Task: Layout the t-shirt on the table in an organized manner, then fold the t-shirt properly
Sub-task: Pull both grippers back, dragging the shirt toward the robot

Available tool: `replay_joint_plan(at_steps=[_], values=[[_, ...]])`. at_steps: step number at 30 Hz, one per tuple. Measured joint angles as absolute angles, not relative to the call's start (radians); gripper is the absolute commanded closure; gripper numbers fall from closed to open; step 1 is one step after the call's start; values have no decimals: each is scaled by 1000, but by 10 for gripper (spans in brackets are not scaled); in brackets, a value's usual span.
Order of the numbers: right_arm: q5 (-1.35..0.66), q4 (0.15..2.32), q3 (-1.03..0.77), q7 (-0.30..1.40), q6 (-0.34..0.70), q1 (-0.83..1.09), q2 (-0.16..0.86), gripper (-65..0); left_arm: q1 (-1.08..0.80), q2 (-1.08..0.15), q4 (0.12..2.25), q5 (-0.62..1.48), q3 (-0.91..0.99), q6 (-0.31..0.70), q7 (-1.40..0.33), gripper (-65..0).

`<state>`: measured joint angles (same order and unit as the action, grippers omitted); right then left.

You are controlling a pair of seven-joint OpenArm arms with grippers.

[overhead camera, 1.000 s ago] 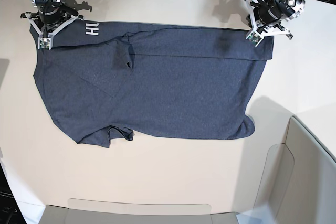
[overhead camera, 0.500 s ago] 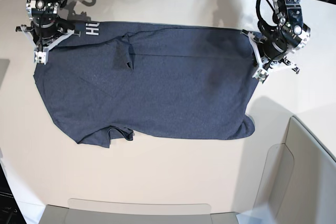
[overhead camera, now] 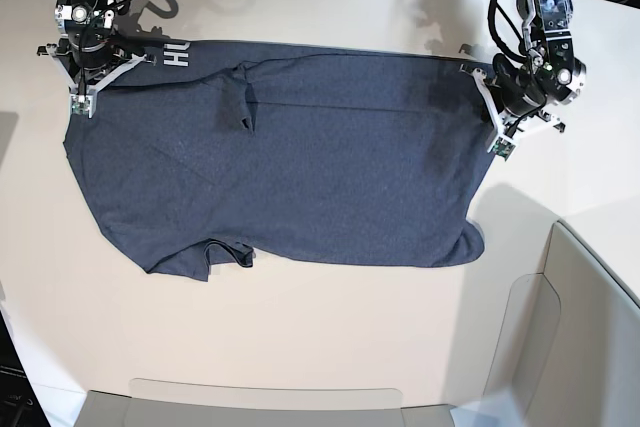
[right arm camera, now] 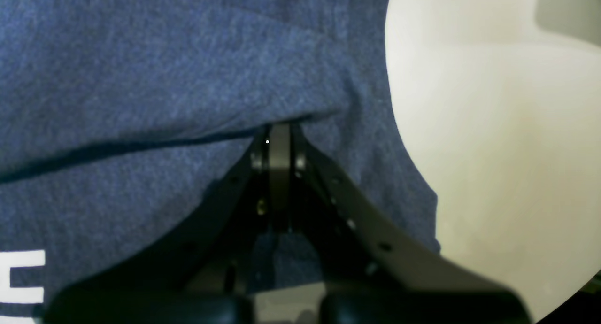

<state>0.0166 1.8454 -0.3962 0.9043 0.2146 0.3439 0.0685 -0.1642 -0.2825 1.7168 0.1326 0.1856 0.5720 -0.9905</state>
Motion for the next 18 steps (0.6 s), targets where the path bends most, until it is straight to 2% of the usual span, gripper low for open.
replay_joint_plan(at_steps=[10,18], values=[[15,1857,-394,878,212,403,88,0,-358,-282,1895,119,186,576,-1017,0],[21,1910,-395,896,212,475,89,0,-440,-282,1945,119,187,576,-1015,0]])
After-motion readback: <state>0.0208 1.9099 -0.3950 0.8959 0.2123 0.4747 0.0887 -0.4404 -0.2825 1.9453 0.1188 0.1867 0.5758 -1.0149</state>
